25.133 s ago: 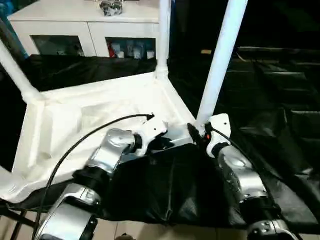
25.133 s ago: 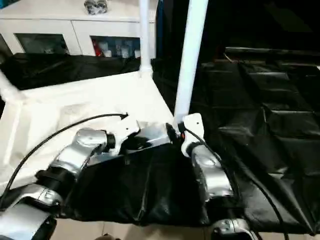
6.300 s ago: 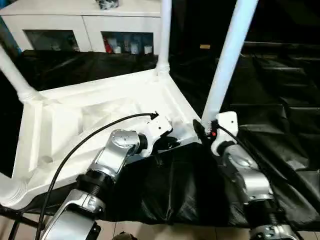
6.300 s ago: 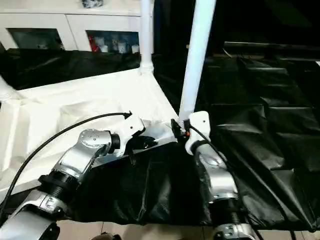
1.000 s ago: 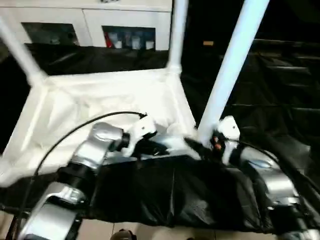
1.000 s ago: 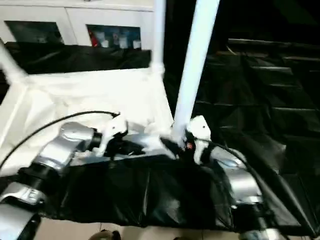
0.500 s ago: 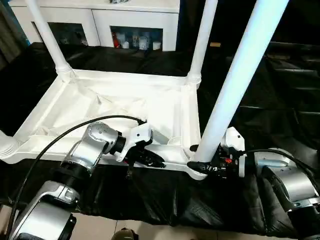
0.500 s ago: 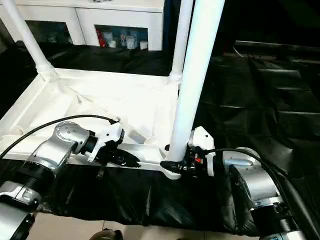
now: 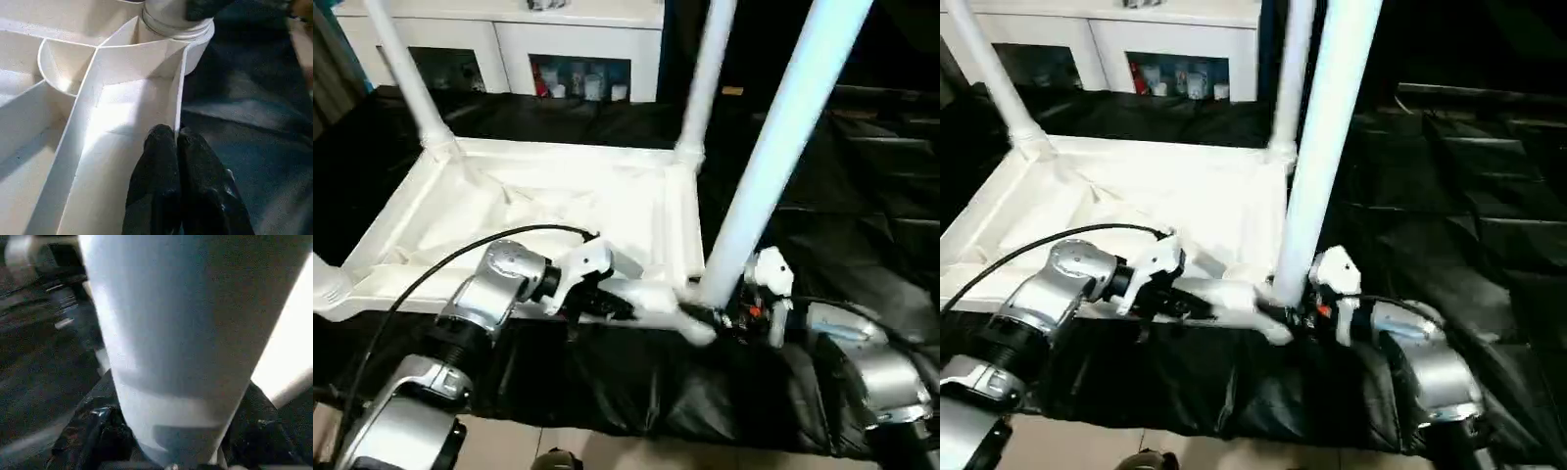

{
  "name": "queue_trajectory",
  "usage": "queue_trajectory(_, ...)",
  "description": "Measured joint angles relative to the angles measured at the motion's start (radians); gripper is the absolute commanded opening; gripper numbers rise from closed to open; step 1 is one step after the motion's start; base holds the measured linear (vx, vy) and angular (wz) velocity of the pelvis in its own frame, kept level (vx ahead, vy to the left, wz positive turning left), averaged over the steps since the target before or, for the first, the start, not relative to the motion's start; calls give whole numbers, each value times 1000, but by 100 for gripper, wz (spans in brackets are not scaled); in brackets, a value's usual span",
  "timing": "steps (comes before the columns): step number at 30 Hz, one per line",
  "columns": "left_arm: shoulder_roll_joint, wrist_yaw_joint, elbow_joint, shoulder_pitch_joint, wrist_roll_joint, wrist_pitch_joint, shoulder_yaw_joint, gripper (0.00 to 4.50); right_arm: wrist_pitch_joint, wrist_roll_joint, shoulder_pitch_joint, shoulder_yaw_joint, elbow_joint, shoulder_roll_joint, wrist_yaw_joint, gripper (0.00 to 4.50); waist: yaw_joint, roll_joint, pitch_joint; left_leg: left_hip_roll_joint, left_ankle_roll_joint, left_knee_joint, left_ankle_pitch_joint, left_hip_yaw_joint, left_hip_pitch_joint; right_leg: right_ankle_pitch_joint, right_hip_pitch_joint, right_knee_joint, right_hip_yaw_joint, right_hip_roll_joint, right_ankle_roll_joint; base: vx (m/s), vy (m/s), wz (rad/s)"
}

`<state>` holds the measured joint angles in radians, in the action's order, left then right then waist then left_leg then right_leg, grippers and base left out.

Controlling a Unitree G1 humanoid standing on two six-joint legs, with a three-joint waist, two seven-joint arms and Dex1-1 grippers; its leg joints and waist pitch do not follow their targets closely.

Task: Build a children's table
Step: Rotate leg to tighten

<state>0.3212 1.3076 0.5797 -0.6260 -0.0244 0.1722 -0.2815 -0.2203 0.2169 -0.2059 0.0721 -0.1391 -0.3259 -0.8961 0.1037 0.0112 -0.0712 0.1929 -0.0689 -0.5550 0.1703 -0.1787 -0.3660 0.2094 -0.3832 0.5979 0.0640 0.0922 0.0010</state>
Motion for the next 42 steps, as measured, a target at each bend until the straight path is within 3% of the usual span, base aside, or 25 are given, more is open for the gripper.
queue_trajectory(5, -109, -220, -4, -1, -33, 71, 32, 0, 1, -64, -75, -86, -109, 157, 345, 198, -21, -9, -2, -1, -1, 1, 0, 0, 1, 2, 0, -4, 0, 0, 4, 0, 0, 0)
queue_trajectory(12, -191, -384, -23, -1, -69, 122, 36, 0, 14, -137, -175, -120, -224, 261, 625, 197, -27, -12, 0, -1, -1, 2, 0, 0, 2, 2, 0, -4, -1, 0, 4, 0, 0, 0)
queue_trajectory(13, -195, -393, -27, -1, -71, 127, 37, 0, 26, -147, -181, -120, -233, 266, 637, 232, -28, -12, 0, -1, -1, 2, 0, 0, 2, 2, 0, -4, -1, 0, 4, 0, 0, 0)
queue_trajectory(17, -197, -394, -37, -1, -71, 131, 36, 0, 57, -148, -182, -127, -242, 269, 636, 270, -27, -12, 0, -1, -1, 3, 0, 0, 0, -1, 0, -4, -1, 0, 1, 0, 0, 0)
queue_trajectory(23, -168, -344, -41, 0, -67, 106, 31, 0, 64, -145, -166, -99, -225, 213, 499, 300, -26, -11, 0, 0, -1, 5, 0, 1, -1, -1, -1, -3, 0, -1, 2, 0, 0, 0)
queue_trajectory(29, -69, -154, -43, 8, -24, 37, 21, 0, 80, -100, -125, -25, -181, 85, 208, 300, -23, -7, -3, 0, -1, 6, 0, 1, -2, 1, -3, -4, 0, -1, 3, 0, 0, 0)
queue_trajectory(36, -4, 24, -18, 5, 11, 1, 22, 0, 44, -32, -100, 54, -103, -89, -145, 300, -9, -6, -7, 0, 1, 4, -1, 1, -3, 2, -4, -3, 1, -1, 2, 0, 0, 0)
queue_trajectory(42, 13, 90, 16, -7, 24, -22, 7, 0, 25, -14, -101, 71, -93, -124, -258, 262, 2, -3, -8, 0, 0, 2, -1, 0, -3, 2, -4, -1, 0, 0, 2, 0, 0, 0)
